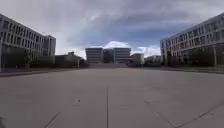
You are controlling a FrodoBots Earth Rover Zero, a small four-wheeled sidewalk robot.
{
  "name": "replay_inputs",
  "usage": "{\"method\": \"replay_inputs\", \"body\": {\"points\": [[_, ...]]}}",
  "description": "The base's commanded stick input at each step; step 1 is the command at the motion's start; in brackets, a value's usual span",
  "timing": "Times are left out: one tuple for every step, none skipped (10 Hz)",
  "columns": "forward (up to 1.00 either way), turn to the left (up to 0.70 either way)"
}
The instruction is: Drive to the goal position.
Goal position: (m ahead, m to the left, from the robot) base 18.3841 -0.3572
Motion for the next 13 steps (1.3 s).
{"method": "replay_inputs", "body": {"points": [[0.85, 0.0], [0.85, 0.0], [0.85, 0.0], [0.85, 0.0], [0.85, 0.0], [0.85, 0.0], [0.85, 0.0], [0.85, 0.0], [0.85, 0.0], [0.85, 0.0], [0.85, 0.0], [0.85, 0.0], [0.85, 0.0]]}}
